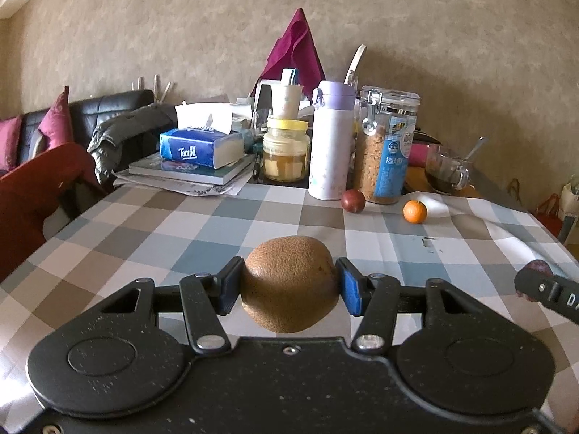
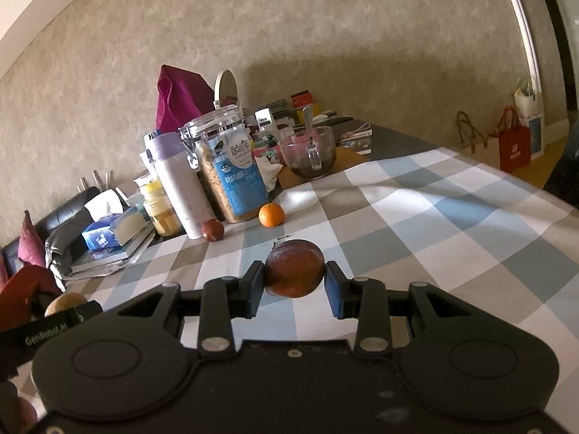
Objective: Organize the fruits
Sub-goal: 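Lift the kiwi and plum and carry them toward the gold tray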
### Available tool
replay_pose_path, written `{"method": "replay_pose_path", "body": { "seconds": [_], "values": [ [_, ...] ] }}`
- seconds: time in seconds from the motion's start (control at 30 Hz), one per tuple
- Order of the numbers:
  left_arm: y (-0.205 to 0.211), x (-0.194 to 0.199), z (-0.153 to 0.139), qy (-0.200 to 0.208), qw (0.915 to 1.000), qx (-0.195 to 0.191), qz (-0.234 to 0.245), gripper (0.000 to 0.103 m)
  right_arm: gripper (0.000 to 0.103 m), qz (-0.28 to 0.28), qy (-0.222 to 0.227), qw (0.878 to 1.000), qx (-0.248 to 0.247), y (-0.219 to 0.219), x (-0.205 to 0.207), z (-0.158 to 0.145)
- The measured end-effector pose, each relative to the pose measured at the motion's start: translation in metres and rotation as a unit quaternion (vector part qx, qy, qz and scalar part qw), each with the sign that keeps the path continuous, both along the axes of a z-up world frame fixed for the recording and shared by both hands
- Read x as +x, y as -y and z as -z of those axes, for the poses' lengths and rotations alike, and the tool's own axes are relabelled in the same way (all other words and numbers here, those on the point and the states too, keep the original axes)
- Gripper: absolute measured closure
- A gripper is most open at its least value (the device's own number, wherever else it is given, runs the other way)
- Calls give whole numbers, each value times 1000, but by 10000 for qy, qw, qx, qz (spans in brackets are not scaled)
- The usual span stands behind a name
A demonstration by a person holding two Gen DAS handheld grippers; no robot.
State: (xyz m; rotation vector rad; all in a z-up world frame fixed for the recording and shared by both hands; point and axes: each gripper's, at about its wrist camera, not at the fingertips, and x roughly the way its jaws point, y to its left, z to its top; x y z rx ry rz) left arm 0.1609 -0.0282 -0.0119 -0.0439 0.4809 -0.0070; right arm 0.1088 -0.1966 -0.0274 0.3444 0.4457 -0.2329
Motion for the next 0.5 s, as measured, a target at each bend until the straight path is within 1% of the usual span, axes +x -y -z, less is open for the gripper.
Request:
{"method": "replay_pose_path", "body": {
  "seconds": [0.07,0.13,0.23,0.33,0.5],
  "values": [
    [-2,0,-2,35,10000,-11,-22,43,66,55,-60,10000,-12,0,2,1],
    [-4,1,-6,-40,10000,-51,-13,43,66,81,-195,9998,0,1,4,5],
    [-8,2,-14,-365,9993,-64,-21,43,66,148,-328,9993,48,3,6,8],
    [-19,-6,-24,-670,9976,-140,64,43,66,158,-351,9993,31,3,6,9],
    [-34,-27,-34,-1004,9949,-74,52,43,66,110,-439,9990,30,1,7,10]
  ]
}}
